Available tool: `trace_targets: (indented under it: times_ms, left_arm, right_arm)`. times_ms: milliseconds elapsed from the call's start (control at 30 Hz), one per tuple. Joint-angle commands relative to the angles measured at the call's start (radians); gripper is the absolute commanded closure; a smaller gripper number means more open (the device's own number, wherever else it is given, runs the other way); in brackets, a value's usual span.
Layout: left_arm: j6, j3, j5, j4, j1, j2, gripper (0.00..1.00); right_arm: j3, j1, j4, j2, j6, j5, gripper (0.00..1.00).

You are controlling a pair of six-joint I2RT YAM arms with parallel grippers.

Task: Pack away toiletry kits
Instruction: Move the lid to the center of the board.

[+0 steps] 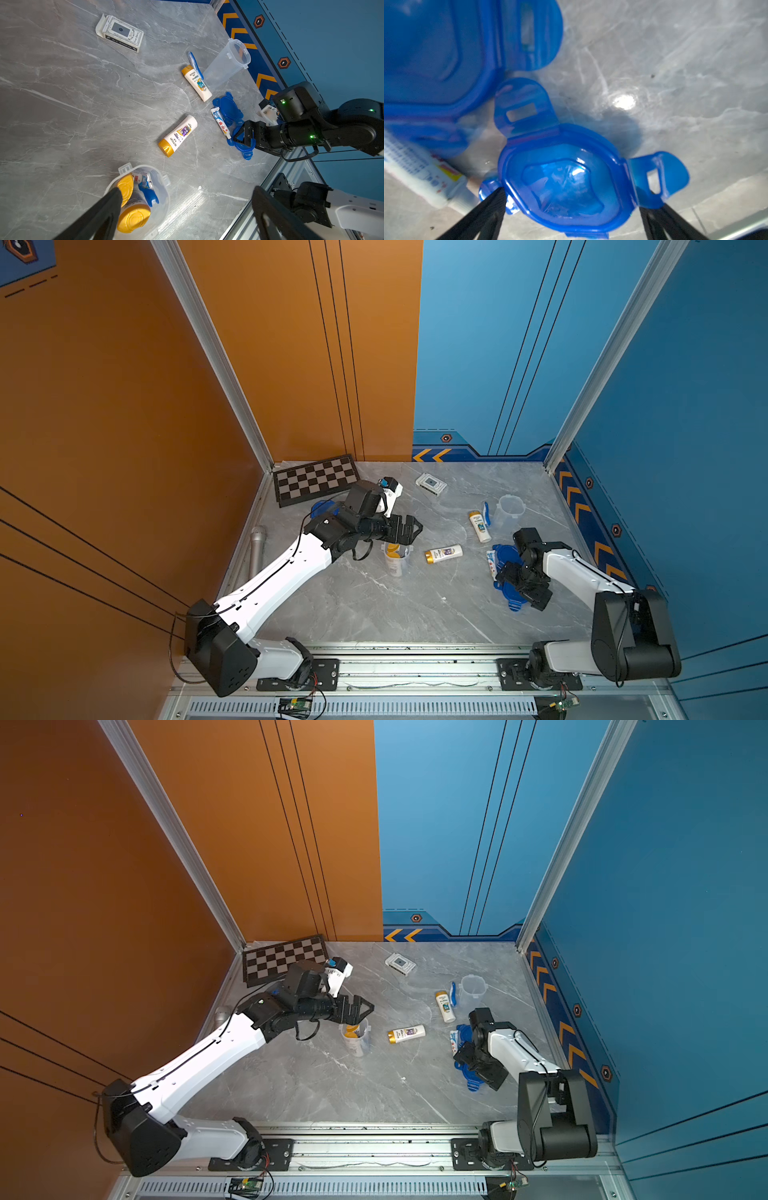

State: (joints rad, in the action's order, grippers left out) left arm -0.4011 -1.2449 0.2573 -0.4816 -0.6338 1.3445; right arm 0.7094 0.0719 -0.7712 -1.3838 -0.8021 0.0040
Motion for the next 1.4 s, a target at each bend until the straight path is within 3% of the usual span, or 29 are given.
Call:
trace_targets:
  times_ms: [0, 200, 400, 567, 933, 1033, 1133, 1267, 1367]
  left_arm:
    - [-0.001, 0.007, 0.032, 0.005, 0.003, -0.007, 0.01]
    - [-0.007, 0.005, 0.012, 0.005, 0.002, 0.0, 0.01]
    - [-0.021, 0.014, 0.008, 0.005, 0.003, -0.001, 0.01]
    - [-0.038, 0.02, 0.005, 0.005, 0.002, 0.001, 0.01]
    - [-0.051, 0.005, -0.009, 0.005, -0.019, 0.035, 0.01]
    - [-0.053, 0.002, -0.012, -0.001, -0.024, 0.036, 0.01]
    - [-0.048, 0.006, -0.017, -0.015, -0.029, 0.036, 0.01]
    - [-0.045, 0.018, -0.017, -0.015, -0.03, 0.03, 0.01]
    - [-0.045, 0.016, -0.015, -0.015, -0.031, 0.028, 0.01]
  right_arm:
    - [-0.029, 0.036, 0.033, -0.038, -0.038, 0.009, 0.01]
    - [-0.022, 0.148, 0.041, -0.081, -0.045, -0.011, 0.06]
    - [-0.006, 0.282, 0.041, -0.13, -0.03, -0.06, 0.26]
    - [0.048, 0.366, 0.04, -0.177, 0.011, -0.112, 0.3]
    - [0.122, 0.428, -0.015, -0.12, 0.084, -0.154, 0.44]
    - [0.133, 0.422, -0.065, -0.07, 0.084, -0.151, 0.38]
    - [0.158, 0.42, -0.129, -0.017, 0.082, -0.123, 0.18]
    - [0.208, 0.417, -0.19, -0.004, 0.093, -0.071, 0.0]
    - [0.261, 0.413, -0.214, -0.047, 0.127, -0.019, 0.0]
